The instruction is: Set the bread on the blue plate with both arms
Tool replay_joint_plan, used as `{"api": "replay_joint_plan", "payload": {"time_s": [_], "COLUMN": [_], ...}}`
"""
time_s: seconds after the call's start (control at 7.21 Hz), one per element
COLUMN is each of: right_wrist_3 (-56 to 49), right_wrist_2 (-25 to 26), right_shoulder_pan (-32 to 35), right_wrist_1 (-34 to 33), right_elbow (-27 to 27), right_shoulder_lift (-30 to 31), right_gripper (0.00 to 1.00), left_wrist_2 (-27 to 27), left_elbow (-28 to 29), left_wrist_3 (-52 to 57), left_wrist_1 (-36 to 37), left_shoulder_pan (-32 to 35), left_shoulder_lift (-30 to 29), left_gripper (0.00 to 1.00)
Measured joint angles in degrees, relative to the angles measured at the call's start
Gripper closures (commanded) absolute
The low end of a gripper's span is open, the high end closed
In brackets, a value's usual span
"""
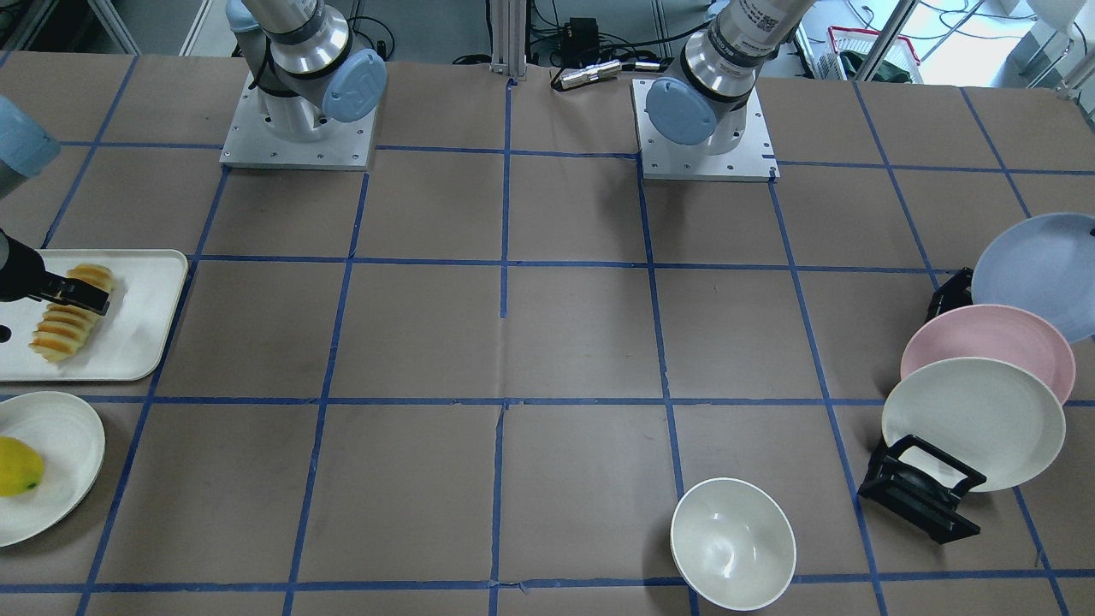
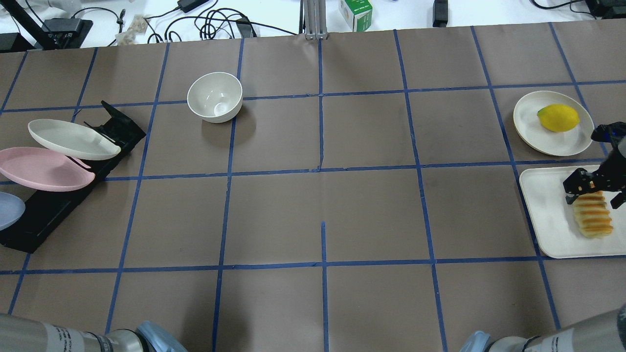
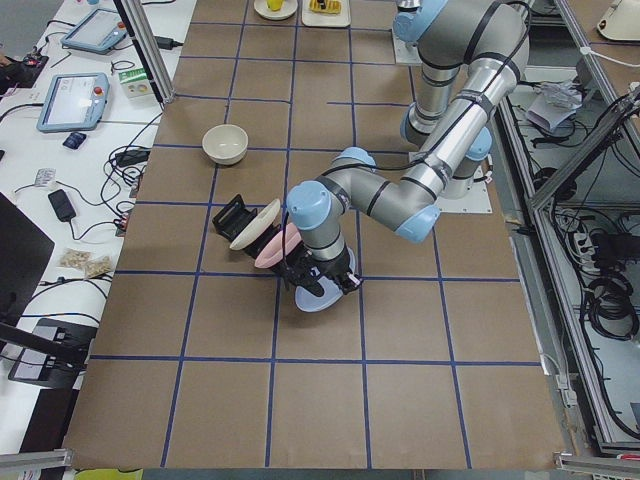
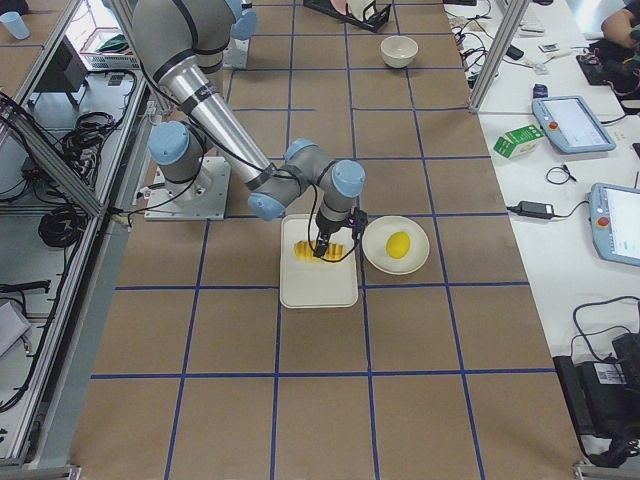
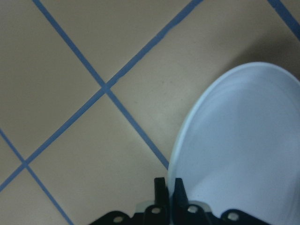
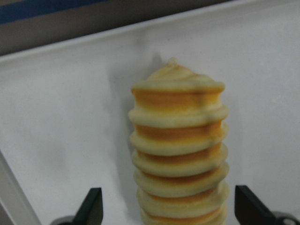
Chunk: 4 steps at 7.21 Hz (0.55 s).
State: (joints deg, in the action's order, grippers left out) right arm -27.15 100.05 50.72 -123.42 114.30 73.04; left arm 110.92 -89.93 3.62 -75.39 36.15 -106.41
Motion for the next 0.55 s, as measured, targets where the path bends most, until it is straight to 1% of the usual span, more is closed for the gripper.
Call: {"api": "replay_joint_plan", "payload": {"time_s": [0.28,0.42,0.55], "right_wrist_3": [-1.1,-1.5,-1.7], "right_wrist_2": [0.5,0.4,0.3], "right_shoulder_pan": [-0.3,-0.9,-1.5], "right_wrist_1": [-0.4,-0.7,-0.9], "right_elbow": [0.1,0.1,0.1], "right_shoulder_lift": [-0.9,-1.6,-2.2], "right_gripper": [0.0,0.0,0.38], "left_wrist_2": [5.2,6.4,6.3], "left_elbow": [1.2,1.4,1.6], "left_wrist_3": [0.1,0.1,-0.1], "left_wrist_1": [-3.4,-5.6,-8.0], "left_shoulder_pan": [4.9,8.4,11.3], "left_shoulder_lift": [3.5,5.0,7.0], "left_gripper": [1.0,1.0,1.0]}}
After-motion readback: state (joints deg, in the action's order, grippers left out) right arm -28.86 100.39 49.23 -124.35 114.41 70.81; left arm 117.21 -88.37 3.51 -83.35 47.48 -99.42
